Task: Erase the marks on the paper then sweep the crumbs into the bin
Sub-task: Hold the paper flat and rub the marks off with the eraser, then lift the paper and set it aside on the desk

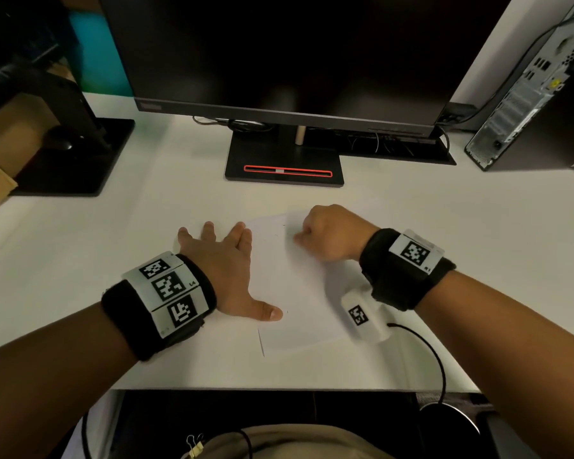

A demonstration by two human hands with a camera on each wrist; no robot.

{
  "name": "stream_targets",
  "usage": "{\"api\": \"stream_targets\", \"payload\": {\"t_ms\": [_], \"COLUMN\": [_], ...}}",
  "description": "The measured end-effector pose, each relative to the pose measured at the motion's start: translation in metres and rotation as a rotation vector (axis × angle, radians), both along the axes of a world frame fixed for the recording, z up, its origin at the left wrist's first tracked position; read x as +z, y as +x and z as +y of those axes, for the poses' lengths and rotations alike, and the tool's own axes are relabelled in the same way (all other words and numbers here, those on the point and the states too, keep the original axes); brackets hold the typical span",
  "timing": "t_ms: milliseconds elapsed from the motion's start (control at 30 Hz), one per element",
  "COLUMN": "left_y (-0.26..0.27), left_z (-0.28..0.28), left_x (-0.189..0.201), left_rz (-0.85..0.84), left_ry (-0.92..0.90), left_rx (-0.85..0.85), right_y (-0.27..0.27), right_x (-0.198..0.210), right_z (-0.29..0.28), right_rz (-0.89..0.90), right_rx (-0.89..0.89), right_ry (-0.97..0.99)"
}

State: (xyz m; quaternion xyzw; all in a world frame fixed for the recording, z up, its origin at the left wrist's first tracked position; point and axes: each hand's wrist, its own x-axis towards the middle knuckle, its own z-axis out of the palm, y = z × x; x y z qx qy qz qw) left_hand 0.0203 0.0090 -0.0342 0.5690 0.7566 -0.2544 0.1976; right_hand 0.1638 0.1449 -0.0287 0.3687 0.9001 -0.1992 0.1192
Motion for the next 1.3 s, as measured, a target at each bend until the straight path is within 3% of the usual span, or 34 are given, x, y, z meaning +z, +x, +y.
{"api": "stream_targets", "payload": {"t_ms": [100,167,333,500,667,800,933,1033,1167,1300], "left_y": [0.001,0.0,-0.001,0.0,0.0,-0.007,-0.015,-0.011,-0.002,0.0], "left_z": [0.0,-0.001,-0.001,0.0,0.0,0.011,0.027,0.035,0.047,0.053], "left_x": [0.0,-0.001,-0.001,0.0,0.004,0.013,0.018,0.017,0.022,0.024], "left_rz": [0.0,-0.006,-0.005,0.006,-0.003,-0.041,-0.176,-0.186,-0.181,-0.214], "left_ry": [0.005,0.006,0.012,0.012,0.008,0.056,0.18,0.244,0.209,0.175], "left_rx": [0.003,0.013,0.007,0.002,-0.012,-0.021,0.045,0.039,0.065,0.094], "right_y": [-0.012,-0.009,0.009,0.005,0.05,0.089,0.113,0.125,0.139,0.148], "right_x": [-0.006,-0.005,0.005,-0.006,0.006,0.006,-0.001,-0.005,-0.004,-0.006], "right_z": [-0.017,-0.013,0.008,-0.016,0.027,0.042,0.044,0.043,0.042,0.042], "right_rz": [-0.004,-0.009,-0.018,-0.039,-0.051,0.172,0.233,0.259,0.319,0.37], "right_rx": [0.094,0.065,-0.017,0.118,-0.127,-0.321,-0.373,-0.4,-0.458,-0.494], "right_ry": [-0.11,-0.146,-0.055,-0.144,-0.219,-0.367,-0.346,-0.365,-0.461,-0.421]}}
